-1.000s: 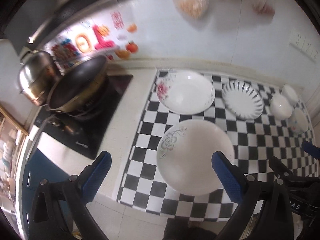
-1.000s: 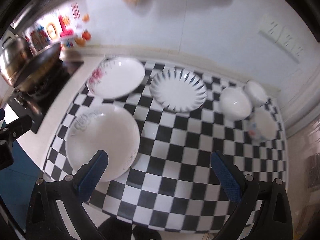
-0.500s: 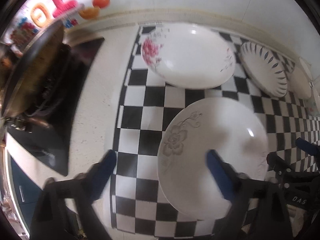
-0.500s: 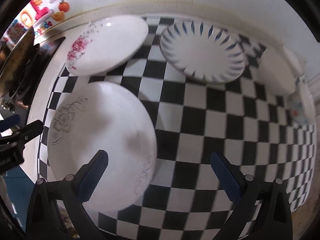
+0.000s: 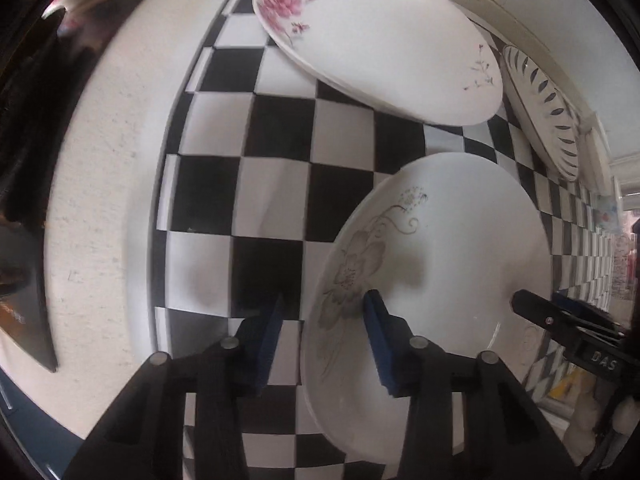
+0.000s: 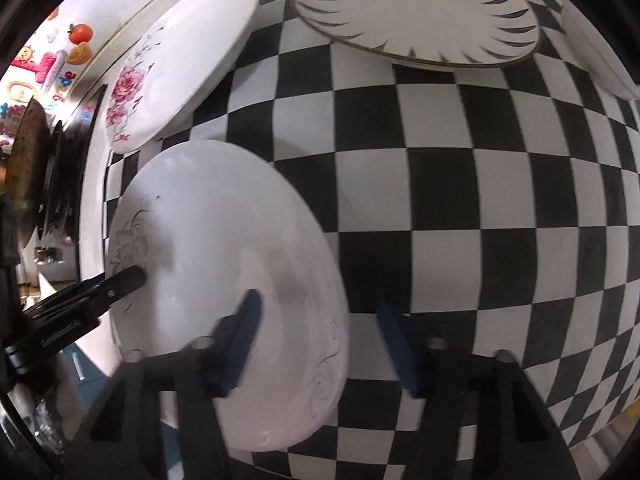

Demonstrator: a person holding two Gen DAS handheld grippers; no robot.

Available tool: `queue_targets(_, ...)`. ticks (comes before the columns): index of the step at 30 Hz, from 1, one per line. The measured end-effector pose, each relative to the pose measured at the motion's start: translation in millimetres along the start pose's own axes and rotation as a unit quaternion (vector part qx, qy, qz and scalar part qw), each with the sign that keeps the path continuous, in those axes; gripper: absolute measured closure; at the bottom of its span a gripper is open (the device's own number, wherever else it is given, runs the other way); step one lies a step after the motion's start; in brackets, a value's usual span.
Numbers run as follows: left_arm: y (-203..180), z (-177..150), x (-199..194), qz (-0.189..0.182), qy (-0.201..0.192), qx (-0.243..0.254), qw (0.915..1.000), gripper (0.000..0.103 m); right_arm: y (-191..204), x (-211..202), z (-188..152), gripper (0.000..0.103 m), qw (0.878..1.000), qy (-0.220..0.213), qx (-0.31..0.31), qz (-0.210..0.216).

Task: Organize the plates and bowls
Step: 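Close the left tool on the grey-flower plate rim while the right tool grips the opposite rim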

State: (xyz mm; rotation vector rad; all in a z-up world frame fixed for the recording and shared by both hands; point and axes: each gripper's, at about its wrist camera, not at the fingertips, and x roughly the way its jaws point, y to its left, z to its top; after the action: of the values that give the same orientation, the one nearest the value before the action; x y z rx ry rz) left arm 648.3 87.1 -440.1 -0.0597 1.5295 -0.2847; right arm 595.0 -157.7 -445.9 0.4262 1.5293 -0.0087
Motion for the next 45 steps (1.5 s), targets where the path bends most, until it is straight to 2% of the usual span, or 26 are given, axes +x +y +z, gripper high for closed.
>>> queue_targets(2,-3.2,0.3,0.7,-0.001,0.003,0.005,1.0,0.071,2.0,1.2,1.8,0.066,1.0,0.006,-0.003,0.006)
queue_targets(3,-5.3,0.6,1.9,-0.009,0.007,0.007,0.9999,0.074,3.1,1.4,1.9,0.068,1.0,0.008,-0.007,0.004)
queue_targets(7,-4.6,1.4,4.4,0.0,0.004,0.006,1.0,0.074,6.2,-0.9,2.7,0.076,1.0,0.007,-0.02,-0.003)
queue_targets(11,-6.8,-5.1,1.5,0.009,0.006,0.002,0.9999,0.074,-2.4,-3.4,-0.1,0.079,1.0,0.003,-0.025,0.013)
queue_targets(16,-30.4,-18.4,-2.7,0.022,0.003,0.004,0.9997,0.074,-13.3,-12.5,-1.8,0.08,0.999,0.0,-0.03,0.02)
queue_targets(21,-58.3,-22.5,-18.4,0.018,-0.009,-0.003,0.9998,0.074,-32.7,-39.3,-0.9,0.08,0.999,-0.017,-0.03,0.029)
queue_targets(29,-111.0,-13.5,-33.6,0.009,-0.018,0.041,0.999,0.074,-82.2,-73.4,-4.3,0.08,0.999,-0.039,0.0,0.03)
queue_targets(35,-153.3,-12.5,-6.7,0.015,0.003,0.076,0.997,0.074,-132.8,-74.9,-16.8,0.08,0.999,-0.035,0.031,0.022)
queue_targets(39,-165.3,-17.6,14.8,0.02,0.026,0.081,0.9962,0.074,-155.8,-64.5,-28.0,0.08,0.999,-0.02,0.044,0.019)
queue_targets(45,-173.7,-28.5,32.5,0.034,0.048,0.082,0.9948,0.074,-168.1,-55.1,-32.8,0.08,0.999,-0.006,0.048,0.019)
